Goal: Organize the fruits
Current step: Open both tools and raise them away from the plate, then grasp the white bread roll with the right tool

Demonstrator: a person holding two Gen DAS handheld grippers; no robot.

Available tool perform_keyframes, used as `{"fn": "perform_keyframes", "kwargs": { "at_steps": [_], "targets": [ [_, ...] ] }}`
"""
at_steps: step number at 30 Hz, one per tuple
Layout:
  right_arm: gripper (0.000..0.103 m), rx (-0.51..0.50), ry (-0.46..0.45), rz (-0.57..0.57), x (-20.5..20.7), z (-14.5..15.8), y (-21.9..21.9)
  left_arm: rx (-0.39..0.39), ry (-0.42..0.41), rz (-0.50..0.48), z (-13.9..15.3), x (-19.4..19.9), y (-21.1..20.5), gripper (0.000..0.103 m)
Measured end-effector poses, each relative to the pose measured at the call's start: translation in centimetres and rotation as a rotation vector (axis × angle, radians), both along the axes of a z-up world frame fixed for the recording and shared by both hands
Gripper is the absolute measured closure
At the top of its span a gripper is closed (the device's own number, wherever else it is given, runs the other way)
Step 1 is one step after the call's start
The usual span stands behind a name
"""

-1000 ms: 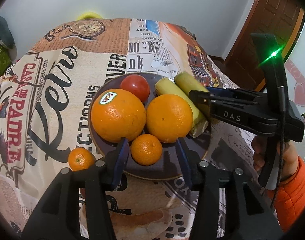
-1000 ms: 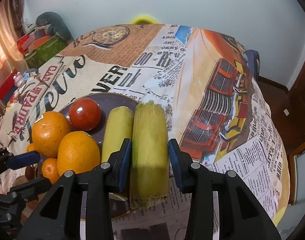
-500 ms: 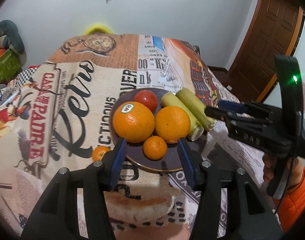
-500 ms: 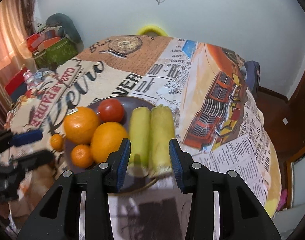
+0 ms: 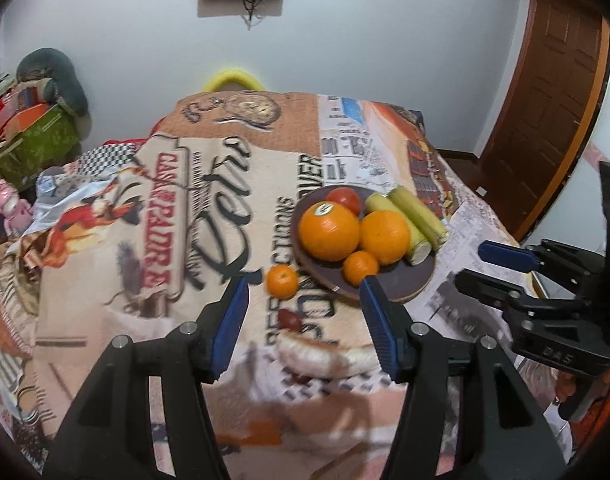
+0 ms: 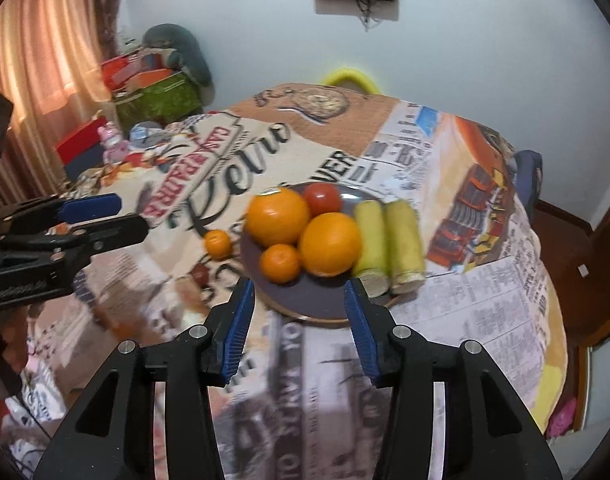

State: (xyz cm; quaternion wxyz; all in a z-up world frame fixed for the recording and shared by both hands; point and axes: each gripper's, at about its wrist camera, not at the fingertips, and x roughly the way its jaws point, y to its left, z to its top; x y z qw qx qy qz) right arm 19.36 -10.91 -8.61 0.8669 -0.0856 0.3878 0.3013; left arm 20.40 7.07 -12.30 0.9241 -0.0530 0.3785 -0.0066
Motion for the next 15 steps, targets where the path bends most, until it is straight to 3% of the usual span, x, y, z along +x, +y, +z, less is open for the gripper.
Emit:
{"fn": "perform_keyframes", "kwargs": {
  "at_steps": [4, 15],
  "targets": [
    [0.051, -0.007, 0.001, 0.040, -1.6, -0.4, 1.7, 0.006, 0.018, 0.026, -0.6, -1.5, 1.6, 0.046],
    [0.051, -0.066, 0.104, 0.124, -2.3, -4.5, 6.4, -0.019, 0.040, 0.073, -3.5, -4.3, 4.7, 0.046]
  ]
}}
